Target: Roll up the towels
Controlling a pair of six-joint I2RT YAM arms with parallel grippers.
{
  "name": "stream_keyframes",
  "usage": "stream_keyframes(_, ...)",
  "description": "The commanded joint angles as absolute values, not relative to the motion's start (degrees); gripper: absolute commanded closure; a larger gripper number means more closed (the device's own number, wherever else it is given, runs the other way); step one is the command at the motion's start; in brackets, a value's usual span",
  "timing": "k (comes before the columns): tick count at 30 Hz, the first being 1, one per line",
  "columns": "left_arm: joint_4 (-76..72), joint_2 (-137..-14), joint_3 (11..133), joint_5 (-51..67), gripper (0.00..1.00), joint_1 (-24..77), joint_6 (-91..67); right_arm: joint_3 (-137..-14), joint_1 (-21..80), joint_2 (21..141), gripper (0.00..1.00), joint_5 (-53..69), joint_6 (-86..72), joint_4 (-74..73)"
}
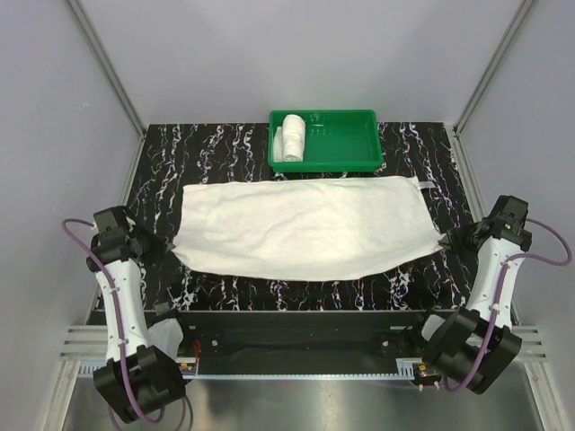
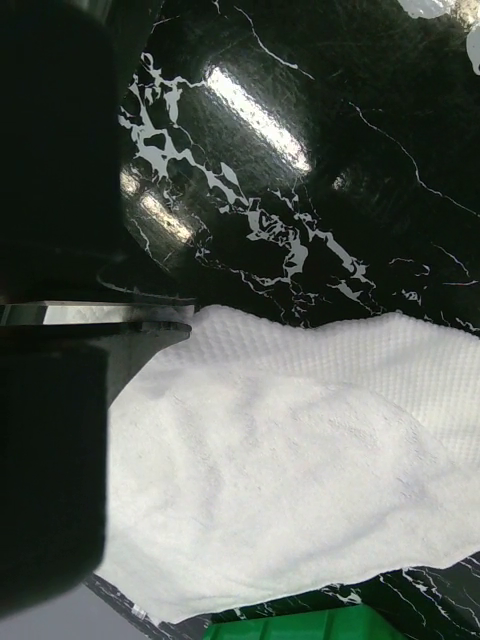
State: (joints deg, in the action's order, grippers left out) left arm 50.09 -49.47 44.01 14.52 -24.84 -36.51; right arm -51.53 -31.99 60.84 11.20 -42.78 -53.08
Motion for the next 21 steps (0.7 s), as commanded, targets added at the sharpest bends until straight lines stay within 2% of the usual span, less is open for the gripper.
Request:
stream_keyframes(1,44.8,-52.5,49.8,16.1,1.00,-25.3,-37.3,-52.3,-32.3,64.2,1.00,18.2,-45.5,-45.4)
stream_keyframes(7,38.3,-59.4,53.2,17.6,1.00,-25.1,-41.5,-57.6,-32.1,70.0,1.00,17.5,-47.5,-37.9)
stream_keyframes(12,35.5,-69.1,56.3,17.6,1.00,-23.6,-43.6,-64.4,-29.7,79.3,1.00,17.2,-48.4,-36.3)
stream_keyframes(21,35.0,-85.0,68.4,14.7,1.00,-18.9,-44.5,-75.3,-19.6,91.6,1.00,11.6,-49.9,-35.2)
